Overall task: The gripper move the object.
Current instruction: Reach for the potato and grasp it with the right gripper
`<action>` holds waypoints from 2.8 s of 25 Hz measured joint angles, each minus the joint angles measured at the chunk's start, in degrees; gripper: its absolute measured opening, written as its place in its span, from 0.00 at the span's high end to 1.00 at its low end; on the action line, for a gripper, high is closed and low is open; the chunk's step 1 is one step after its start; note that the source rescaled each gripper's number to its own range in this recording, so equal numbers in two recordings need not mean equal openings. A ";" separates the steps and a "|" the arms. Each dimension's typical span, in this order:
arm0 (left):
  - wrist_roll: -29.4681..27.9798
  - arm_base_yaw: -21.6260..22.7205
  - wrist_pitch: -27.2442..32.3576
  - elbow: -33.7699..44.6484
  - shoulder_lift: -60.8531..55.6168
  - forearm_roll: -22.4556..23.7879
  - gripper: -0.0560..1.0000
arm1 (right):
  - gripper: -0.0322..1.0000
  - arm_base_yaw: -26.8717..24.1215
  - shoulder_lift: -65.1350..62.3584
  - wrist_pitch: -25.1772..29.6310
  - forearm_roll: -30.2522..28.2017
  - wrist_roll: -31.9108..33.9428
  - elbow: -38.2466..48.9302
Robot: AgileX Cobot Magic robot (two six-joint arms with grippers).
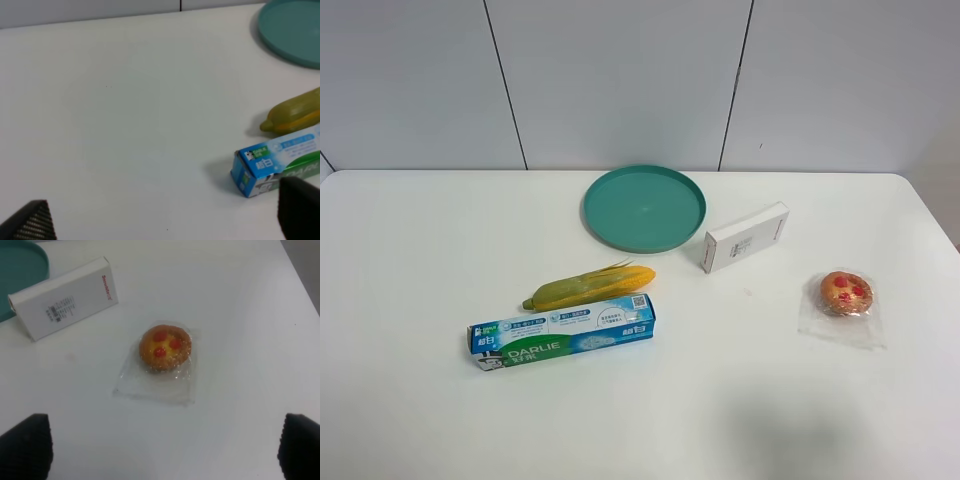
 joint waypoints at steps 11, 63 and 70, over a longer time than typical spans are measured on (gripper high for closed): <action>0.00 0.00 0.00 0.00 0.00 0.00 0.00 | 0.21 0.00 0.00 0.00 0.00 0.00 0.00; 0.00 0.00 0.00 0.00 0.00 0.00 0.00 | 0.21 0.00 73.63 8.44 -0.90 4.07 -45.22; 0.00 0.00 0.00 0.00 0.00 0.00 0.00 | 0.21 0.00 83.65 8.75 -0.90 4.07 -45.22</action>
